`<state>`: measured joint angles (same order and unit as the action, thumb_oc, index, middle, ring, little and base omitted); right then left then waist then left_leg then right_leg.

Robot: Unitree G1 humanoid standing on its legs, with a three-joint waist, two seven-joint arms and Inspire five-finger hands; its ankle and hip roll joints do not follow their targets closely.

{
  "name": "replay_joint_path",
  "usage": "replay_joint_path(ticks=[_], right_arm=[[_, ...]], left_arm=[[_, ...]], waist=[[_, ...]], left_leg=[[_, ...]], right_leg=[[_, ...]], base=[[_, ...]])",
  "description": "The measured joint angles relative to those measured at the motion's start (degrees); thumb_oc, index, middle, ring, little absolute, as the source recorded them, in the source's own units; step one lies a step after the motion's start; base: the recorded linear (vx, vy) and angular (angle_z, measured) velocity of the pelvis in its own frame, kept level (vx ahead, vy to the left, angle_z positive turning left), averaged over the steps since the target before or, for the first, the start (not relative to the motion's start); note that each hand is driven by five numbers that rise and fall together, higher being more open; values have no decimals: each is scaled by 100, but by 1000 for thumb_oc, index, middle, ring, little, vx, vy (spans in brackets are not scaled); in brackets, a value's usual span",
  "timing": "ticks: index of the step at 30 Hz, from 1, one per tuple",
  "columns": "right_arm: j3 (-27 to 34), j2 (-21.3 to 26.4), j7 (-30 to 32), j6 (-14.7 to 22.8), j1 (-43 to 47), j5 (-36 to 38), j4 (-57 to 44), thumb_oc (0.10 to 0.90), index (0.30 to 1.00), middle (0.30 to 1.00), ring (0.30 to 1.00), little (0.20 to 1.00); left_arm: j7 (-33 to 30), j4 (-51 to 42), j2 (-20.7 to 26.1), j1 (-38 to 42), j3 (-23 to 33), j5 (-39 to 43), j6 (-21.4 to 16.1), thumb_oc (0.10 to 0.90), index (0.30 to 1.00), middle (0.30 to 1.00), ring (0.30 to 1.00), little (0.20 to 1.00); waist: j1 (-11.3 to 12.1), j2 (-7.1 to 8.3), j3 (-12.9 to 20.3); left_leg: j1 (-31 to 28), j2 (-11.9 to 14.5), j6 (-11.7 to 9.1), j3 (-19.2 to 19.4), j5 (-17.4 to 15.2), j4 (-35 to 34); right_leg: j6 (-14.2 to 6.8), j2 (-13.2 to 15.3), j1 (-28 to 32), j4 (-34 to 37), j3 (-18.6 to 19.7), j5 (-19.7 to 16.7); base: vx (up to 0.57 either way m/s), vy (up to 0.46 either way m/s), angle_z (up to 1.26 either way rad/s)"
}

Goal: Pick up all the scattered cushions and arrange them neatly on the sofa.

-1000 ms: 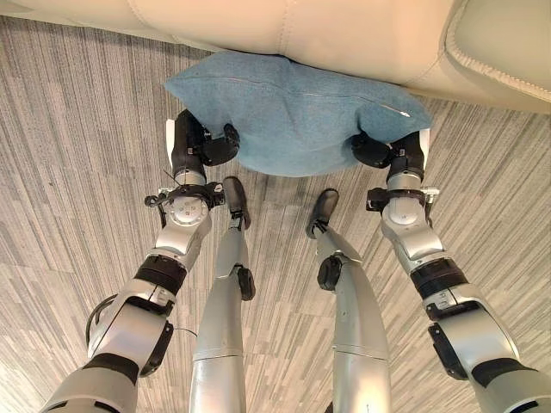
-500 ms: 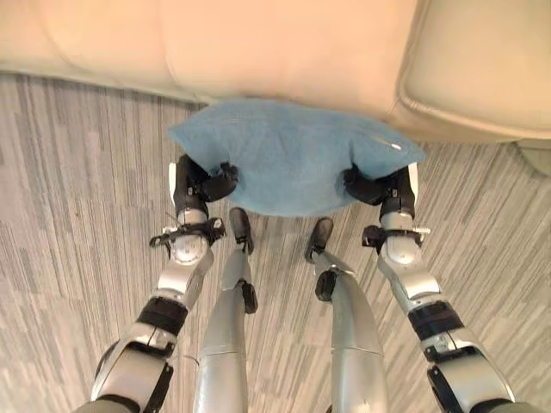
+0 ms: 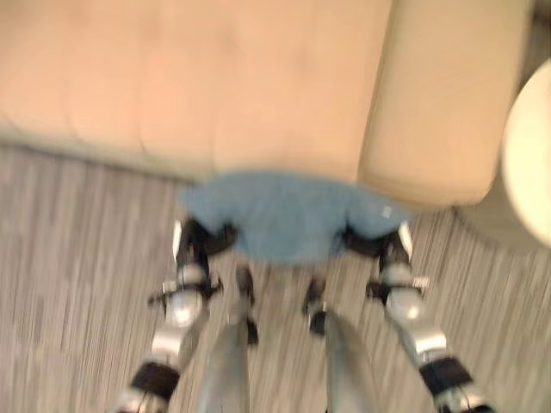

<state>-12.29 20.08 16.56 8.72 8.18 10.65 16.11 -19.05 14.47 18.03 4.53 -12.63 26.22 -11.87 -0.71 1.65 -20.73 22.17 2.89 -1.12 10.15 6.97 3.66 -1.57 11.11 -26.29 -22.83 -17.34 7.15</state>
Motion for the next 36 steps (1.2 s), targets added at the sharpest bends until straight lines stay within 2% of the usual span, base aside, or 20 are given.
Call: replay_joint_path(ticks=[1,2,4,8,10,12,14,17,20,21,23,24,25,36], right_arm=[[16,-88,-120,-43,-277,-70,-40,400,300,300,300,300],[22,-86,-141,-42,-426,-72,-125,400,300,300,300,300],[105,-62,-209,20,-657,-137,-331,400,300,300,300,300],[293,-164,-447,-16,-863,-262,-357,400,300,300,300,300],[302,-159,-458,-23,-878,-265,-355,400,300,300,300,300],[339,-272,-542,-103,-1055,-299,-353,400,300,300,300,300],[313,-271,-595,-112,-1170,-310,-353,400,300,300,300,300],[313,-272,-625,-197,-1200,-310,-353,400,300,300,300,300],[307,-292,-667,-228,-1348,-345,-353,400,300,300,300,300],[318,-277,-736,-250,-1500,-385,-353,400,300,300,300,300],[324,-279,-736,-250,-1504,-385,-353,400,300,300,300,300],[430,-318,-759,-251,-1630,-385,-355,400,300,300,300,300],[473,-314,-760,-252,-1649,-385,-355,400,300,300,300,300],[573,-314,-761,-315,-1786,-398,-355,400,300,300,300,300]], left_arm=[[47,8,22,-258,-16,0,69,400,300,300,300,300],[95,0,29,-342,-34,-2,68,400,300,300,300,300],[144,-197,35,-533,-5,-59,13,400,300,300,300,300],[325,-323,-57,-826,167,-208,34,400,300,300,300,300],[347,-358,-76,-906,169,-211,39,400,300,300,300,300],[363,-361,-101,-1075,172,-221,108,400,300,300,300,300],[361,-361,-100,-1186,162,-261,109,400,300,300,300,300],[361,-361,-102,-1224,162,-307,139,400,300,300,300,300],[456,-365,-160,-1409,201,-382,292,400,300,300,300,300],[472,-366,-254,-1561,201,-396,326,400,300,300,300,300],[486,-367,-254,-1561,193,-396,326,400,300,300,300,300],[601,-366,-243,-1586,141,-396,352,400,300,300,300,300],[673,-368,-244,-1589,128,-399,352,400,300,300,300,300],[768,-368,-247,-1625,22,-441,409,400,300,300,300,300]], waist=[[-19,-2,12],[-28,-6,95],[-43,-33,498],[-39,-52,589],[-52,-82,716],[-60,-103,779],[-48,-125,910],[-30,-141,927],[-13,-124,945],[-24,-159,1241],[-30,-160,1242],[-16,-169,1461],[-20,-188,1497],[-78,-198,1510]], left_leg=[[-727,-13,3,8,11,-254],[-886,-32,0,1,2,-300],[-994,-41,6,37,-118,-403],[-1669,-44,7,164,-70,-708],[-1682,-67,-4,178,-94,-735],[-1986,-87,-2,202,-89,-864],[-1983,-106,-2,199,-91,-864],[-1992,-92,-2,196,-90,-865],[-2251,-108,-4,201,-92,-868],[-2214,-4,-49,201,-125,-870],[-2210,-7,-49,197,-126,-870],[-2043,-25,-44,185,-138,-872],[-1998,-36,-42,198,-137,-871],[-2135,-38,-38,184,-140,-871]], right_leg=[[-37,-51,714,311,-29,-50],[-63,-48,911,433,-59,-34],[-212,-73,1058,667,-98,-15],[-262,-235,1952,1532,-104,-398],[-293,-233,2016,1664,-126,-460],[-310,-301,2429,2058,-119,-620],[-320,-308,2503,2215,-125,-659],[-300,-354,2595,2385,-135,-739],[-292,-390,3001,2696,-150,-840],[-261,-494,2952,2717,-128,-923],[-262,-496,2949,2720,-117,-921],[-280,-503,2828,2803,-66,-932],[-282,-494,2767,2805,-32,-947],[-322,-493,2900,2814,26,-924]], base=[[90,23,-6],[91,23,-2],[139,34,-4],[98,20,-13],[129,13,-5],[13,0,-5],[0,0,0],[64,-6,2],[24,-4,1],[37,7,-1],[37,9,1],[51,28,-2],[62,30,-5],[23,-15,-1]])
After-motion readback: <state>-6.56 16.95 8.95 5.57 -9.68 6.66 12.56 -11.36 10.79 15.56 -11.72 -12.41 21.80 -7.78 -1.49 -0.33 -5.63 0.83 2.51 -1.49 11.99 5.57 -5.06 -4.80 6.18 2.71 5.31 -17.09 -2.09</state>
